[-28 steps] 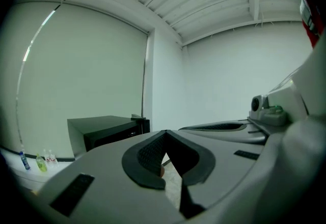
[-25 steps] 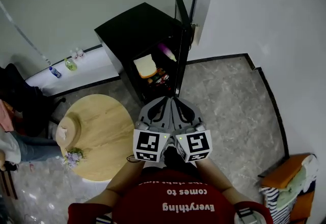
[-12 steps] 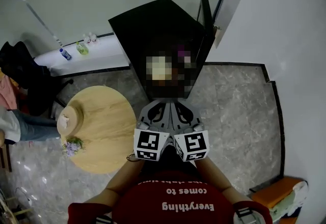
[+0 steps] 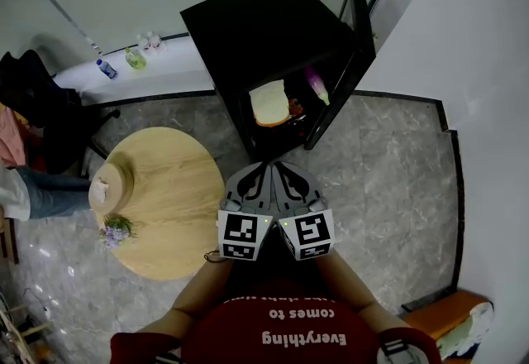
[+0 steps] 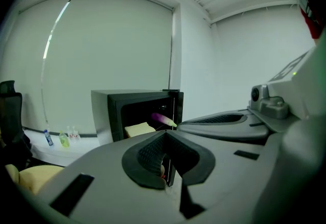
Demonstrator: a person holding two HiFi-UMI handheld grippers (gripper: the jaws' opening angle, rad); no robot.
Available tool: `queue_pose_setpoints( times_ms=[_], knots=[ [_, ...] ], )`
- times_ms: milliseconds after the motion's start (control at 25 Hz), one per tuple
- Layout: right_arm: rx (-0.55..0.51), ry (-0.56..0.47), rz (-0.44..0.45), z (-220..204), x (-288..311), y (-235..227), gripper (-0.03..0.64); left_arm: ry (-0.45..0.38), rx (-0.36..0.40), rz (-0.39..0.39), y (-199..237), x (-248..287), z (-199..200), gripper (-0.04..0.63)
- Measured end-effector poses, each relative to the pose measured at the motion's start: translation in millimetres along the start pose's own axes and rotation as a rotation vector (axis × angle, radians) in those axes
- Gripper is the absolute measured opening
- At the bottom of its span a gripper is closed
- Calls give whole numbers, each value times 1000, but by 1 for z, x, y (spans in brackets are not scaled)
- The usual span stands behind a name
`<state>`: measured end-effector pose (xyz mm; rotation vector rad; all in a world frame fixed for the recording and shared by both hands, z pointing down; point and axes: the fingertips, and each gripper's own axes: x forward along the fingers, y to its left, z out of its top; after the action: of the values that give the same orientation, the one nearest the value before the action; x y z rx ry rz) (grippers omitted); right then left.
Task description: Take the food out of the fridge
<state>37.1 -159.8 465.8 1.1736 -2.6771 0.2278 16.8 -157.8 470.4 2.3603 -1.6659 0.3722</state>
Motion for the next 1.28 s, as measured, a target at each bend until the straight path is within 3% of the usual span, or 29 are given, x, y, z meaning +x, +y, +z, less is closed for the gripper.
queue_pose_setpoints(
  times_ms=[520, 680, 880, 1000, 1280],
  knots=[
    [37, 17, 14, -126, 60, -11, 11, 35, -39, 2, 28, 63, -125, 6],
    [44, 20, 33, -159, 90, -24, 11, 46, -39, 33, 42, 91, -156, 6],
    [18, 46, -8, -197, 134, -52, 16, 66, -27, 76, 61, 114, -187, 6],
    [-9, 100, 5, -219, 166, -66, 152, 73, -33, 83, 65, 120, -199, 6],
    [-84, 188, -52, -247, 220, -104, 167, 84, -46, 81, 65, 126, -210, 6]
  ],
)
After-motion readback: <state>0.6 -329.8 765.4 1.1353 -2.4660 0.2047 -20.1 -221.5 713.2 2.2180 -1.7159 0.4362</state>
